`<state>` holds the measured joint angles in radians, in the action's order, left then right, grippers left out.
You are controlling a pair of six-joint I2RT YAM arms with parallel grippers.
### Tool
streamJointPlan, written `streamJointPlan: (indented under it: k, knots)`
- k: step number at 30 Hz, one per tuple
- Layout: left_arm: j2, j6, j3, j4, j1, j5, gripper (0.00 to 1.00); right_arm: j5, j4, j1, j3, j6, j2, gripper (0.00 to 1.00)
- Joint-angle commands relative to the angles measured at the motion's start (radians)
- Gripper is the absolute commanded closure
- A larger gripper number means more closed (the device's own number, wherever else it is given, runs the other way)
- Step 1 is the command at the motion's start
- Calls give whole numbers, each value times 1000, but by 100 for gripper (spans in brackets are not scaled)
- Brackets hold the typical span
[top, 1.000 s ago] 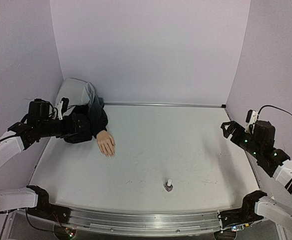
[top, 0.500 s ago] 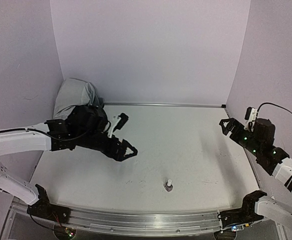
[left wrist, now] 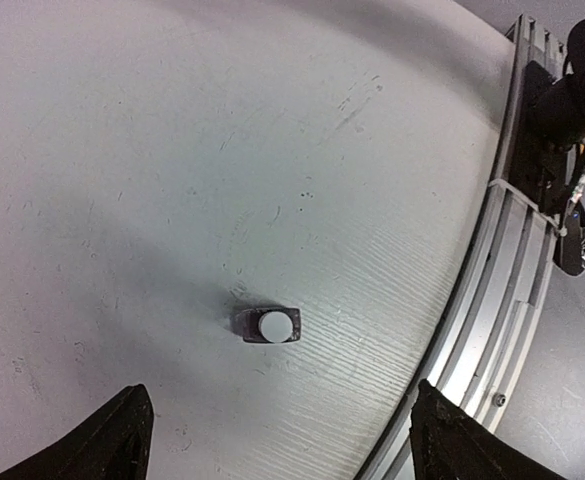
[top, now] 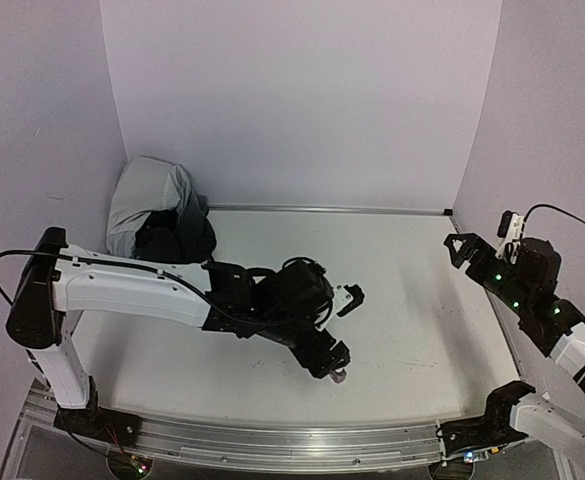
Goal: Paint the nails
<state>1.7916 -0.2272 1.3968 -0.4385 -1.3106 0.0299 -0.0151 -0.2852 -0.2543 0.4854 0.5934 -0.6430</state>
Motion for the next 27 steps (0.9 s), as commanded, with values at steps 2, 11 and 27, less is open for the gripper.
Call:
streamJointPlan:
  k: [2, 11, 27]
  knots:
    - [124, 22, 161, -133, -3, 59, 10, -4, -45, -8, 35, -16, 14, 2]
    - [258, 26, 279, -194, -8, 36, 25, -2, -42, -7, 36, -19, 6, 2]
    - [385, 43, 400, -274, -19, 36, 54, -4, -39, -8, 41, -16, 0, 2]
